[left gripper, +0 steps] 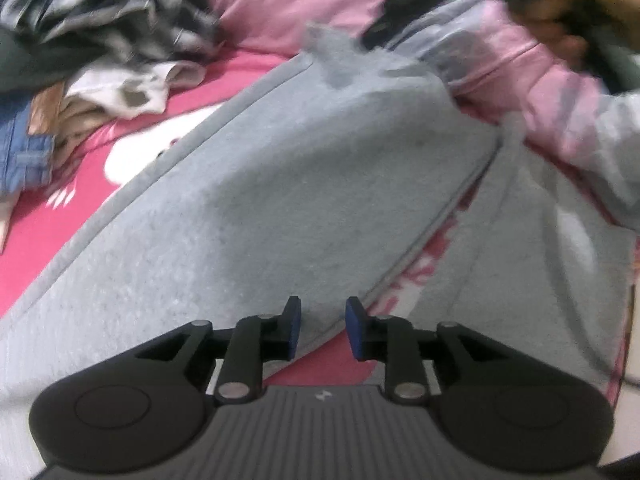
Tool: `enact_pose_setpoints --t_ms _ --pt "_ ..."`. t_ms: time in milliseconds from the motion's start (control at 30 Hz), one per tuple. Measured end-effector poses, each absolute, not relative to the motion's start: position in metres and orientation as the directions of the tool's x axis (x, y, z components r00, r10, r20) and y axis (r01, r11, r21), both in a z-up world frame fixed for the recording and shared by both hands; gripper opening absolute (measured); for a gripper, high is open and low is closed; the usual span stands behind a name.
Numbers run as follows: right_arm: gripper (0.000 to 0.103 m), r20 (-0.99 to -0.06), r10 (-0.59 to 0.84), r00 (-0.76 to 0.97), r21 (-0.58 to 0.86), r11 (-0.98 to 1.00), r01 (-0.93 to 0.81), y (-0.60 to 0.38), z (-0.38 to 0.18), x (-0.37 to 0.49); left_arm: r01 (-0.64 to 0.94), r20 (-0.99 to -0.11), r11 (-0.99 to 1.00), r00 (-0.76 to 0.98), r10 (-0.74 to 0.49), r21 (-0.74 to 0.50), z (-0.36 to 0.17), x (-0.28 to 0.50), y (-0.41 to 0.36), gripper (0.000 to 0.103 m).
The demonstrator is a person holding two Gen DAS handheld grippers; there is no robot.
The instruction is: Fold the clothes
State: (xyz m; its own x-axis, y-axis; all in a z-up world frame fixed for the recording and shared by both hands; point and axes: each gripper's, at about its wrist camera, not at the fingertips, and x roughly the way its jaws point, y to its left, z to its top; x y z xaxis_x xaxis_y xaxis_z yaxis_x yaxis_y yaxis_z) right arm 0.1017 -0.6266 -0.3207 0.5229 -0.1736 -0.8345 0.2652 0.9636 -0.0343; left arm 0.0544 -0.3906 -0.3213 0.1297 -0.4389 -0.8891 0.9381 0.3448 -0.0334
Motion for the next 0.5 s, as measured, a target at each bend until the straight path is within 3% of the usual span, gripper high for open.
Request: enact_pose_setpoints --t_ms 67,100,133,367,500 --pt "0.02 -0.842 -0.168 0.512 -0.083 0.979 0.185 -0.626 -0.356 0.145 0.926 -0.891 0.376 0.141 -0.431 -0.035 -0.323 0.057 -0.388 0.029" --pt "0.013 -0.843 -0.202 0.499 -0.125 0.975 0.185 -0.635 -0.37 0.163 0.919 -0.892 0.392 0.147 -0.427 -0.036 -0.323 0.058 -0.387 0.032" --pt "0.001 -0.842 -0.236 0.486 -0.166 0.969 0.184 -0.643 -0.384 0.18 0.912 -0.893 0.408 0.153 -0.423 -0.037 -0.324 0.059 -0.386 0.034" --pt "0.0 -0.786 -0.378 0.489 -0.353 0.924 0.147 -0.637 -0.397 0.205 0.799 -0.906 0.592 0.17 -0.387 -0.103 -0.313 0.071 -0.342 0.039" --pt "0.003 -0.702 -0.407 0.584 -0.429 0.897 0.109 -0.598 -0.366 0.182 0.744 -0.901 0.667 0.259 -0.348 -0.044 -0.298 0.083 -0.294 0.04"
